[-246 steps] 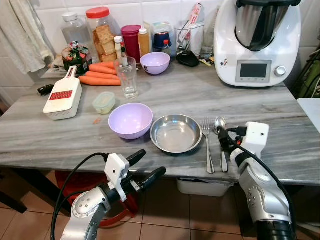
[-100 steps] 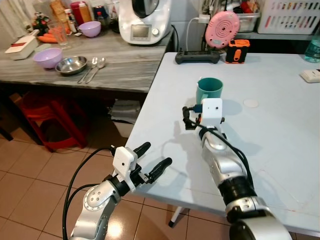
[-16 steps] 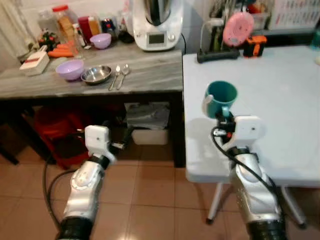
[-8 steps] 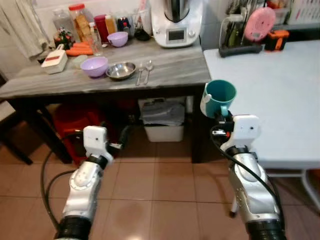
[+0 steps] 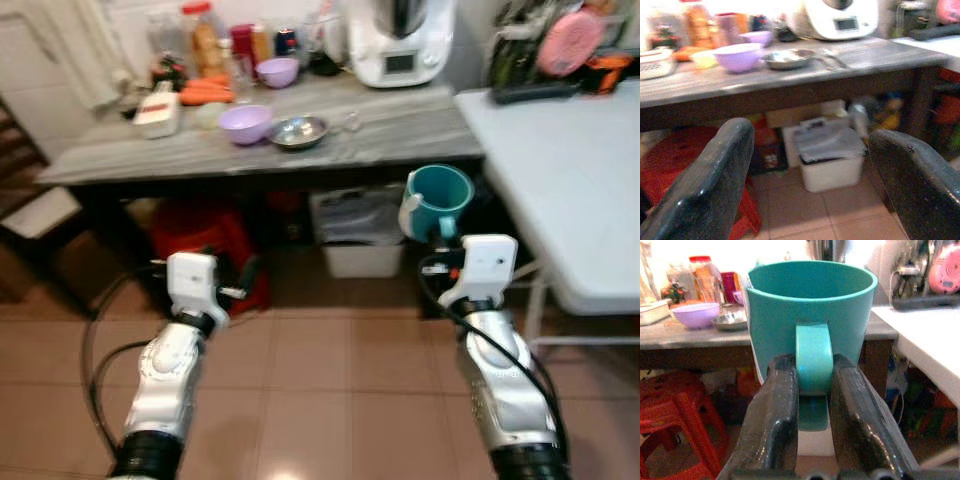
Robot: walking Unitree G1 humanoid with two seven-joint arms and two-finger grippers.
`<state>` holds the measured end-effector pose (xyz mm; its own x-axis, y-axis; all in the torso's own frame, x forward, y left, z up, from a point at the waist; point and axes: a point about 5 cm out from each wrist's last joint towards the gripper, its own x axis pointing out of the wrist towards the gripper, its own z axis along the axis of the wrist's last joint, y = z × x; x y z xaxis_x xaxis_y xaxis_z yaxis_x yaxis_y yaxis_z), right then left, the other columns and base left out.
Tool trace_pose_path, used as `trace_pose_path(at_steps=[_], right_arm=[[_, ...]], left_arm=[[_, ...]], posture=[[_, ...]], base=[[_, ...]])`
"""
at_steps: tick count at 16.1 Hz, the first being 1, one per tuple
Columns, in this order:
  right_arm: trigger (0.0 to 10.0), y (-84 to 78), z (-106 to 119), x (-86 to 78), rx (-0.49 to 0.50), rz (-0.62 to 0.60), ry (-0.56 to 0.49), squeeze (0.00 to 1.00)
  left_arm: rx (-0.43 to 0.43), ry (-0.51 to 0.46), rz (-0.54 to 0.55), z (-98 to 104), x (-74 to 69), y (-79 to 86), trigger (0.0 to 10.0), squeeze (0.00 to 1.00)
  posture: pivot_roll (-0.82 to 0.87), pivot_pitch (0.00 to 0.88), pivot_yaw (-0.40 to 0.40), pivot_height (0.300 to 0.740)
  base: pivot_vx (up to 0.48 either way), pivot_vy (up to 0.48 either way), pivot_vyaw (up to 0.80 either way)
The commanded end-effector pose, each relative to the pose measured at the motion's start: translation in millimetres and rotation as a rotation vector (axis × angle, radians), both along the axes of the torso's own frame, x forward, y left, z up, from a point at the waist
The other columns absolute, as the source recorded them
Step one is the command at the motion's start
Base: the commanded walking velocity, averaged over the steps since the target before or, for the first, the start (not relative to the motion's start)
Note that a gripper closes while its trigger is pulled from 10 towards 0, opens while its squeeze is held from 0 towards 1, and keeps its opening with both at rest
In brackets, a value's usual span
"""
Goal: Setting the table
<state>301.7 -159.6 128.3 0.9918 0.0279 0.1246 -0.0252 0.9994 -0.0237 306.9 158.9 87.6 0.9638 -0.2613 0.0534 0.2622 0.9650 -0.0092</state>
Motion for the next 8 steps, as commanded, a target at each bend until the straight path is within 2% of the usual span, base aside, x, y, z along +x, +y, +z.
trace_pose_path(at_steps=[1,3,5,7,8], right_arm=[[10.0,1.0,10.8,1.5,-0.004,0.003,-0.049,0.0],[10.0,1.2,9.5,-0.6,-0.007,0.004,-0.048,0.0],[10.0,0.1,5.9,-6.0,-0.021,0.014,-0.037,0.0],[10.0,-1.4,4.0,-8.0,-0.02,0.012,-0.031,0.0],[10.0,-1.5,2.8,-8.6,-0.017,0.01,-0.026,0.0]], left_arm=[[0.014,-0.003,-0.003,2.2,0.7,3.3,10.0,0.0],[0.025,0.006,0.005,0.7,-0.3,5.6,10.0,0.0],[0.012,0.014,0.039,-1.7,-3.4,12.0,10.0,0.0],[0.006,0.019,0.032,-3.5,-6.4,11.7,10.0,0.0],[0.005,0.024,0.017,-5.2,-8.5,9.2,10.0,0.0]], posture=[[-0.03,0.0,0.119,0.74],[-0.03,0.0,0.119,0.74],[-0.03,0.0,0.12,0.74],[-0.03,0.0,0.118,0.74],[-0.03,0.0,0.119,0.74]], base=[[0.0,0.0,0.0],[0.0,0.0,0.21],[0.268,0.0,0.45],[0.302,0.0,0.45],[0.326,0.0,0.0]])
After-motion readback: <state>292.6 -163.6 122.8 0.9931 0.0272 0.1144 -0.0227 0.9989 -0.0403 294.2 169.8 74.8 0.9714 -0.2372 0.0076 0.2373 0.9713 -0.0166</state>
